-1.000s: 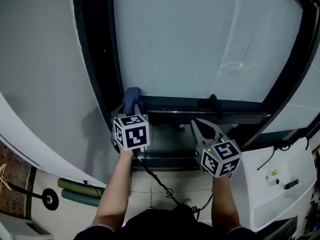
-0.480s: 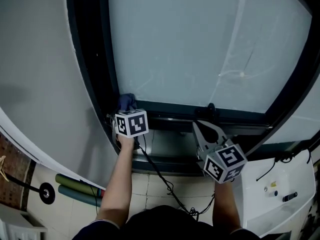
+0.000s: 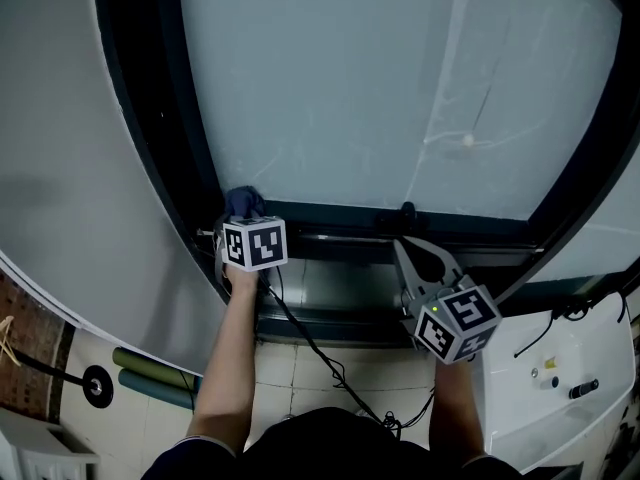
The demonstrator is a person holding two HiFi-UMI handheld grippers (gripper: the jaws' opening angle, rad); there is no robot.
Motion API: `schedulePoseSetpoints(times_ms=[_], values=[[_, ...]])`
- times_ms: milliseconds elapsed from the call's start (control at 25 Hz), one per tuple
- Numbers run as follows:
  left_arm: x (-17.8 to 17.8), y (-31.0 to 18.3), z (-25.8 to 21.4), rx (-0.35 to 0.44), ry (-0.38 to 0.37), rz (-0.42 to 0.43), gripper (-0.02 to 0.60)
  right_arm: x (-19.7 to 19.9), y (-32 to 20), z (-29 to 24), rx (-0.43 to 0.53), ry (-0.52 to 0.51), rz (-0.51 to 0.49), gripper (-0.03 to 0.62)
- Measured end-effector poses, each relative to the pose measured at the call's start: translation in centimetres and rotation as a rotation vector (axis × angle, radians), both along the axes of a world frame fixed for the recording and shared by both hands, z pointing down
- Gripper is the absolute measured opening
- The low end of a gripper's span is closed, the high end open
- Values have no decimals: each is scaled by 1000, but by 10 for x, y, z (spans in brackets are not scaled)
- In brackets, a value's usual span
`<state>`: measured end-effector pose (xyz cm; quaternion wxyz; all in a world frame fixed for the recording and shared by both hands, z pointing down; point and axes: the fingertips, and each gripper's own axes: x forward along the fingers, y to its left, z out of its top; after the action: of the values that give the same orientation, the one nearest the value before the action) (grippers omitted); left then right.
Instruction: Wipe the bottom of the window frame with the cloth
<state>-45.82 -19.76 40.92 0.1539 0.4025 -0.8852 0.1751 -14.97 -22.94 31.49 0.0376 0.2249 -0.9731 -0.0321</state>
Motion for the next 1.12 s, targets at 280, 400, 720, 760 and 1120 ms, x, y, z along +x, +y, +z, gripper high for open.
schedulePoseSetpoints(times_ms=[280,400,720,760,1120], values=[[43,-28,0,-14,25,98,98,28,-20,2,-17,-11,45,0],[65,-41,1,-18,36,143,95,41,-28,3,-23,-17,65,0],[123,-76,0,-37,45,261,94,74,-43,5,-33,-18,108,0],[130,-79,0,-38,47,273,94,78,-44,5,-33,-17,113,0],[190,-112,1,-48,70,385,94,121,-60,4,-41,-36,168,0]])
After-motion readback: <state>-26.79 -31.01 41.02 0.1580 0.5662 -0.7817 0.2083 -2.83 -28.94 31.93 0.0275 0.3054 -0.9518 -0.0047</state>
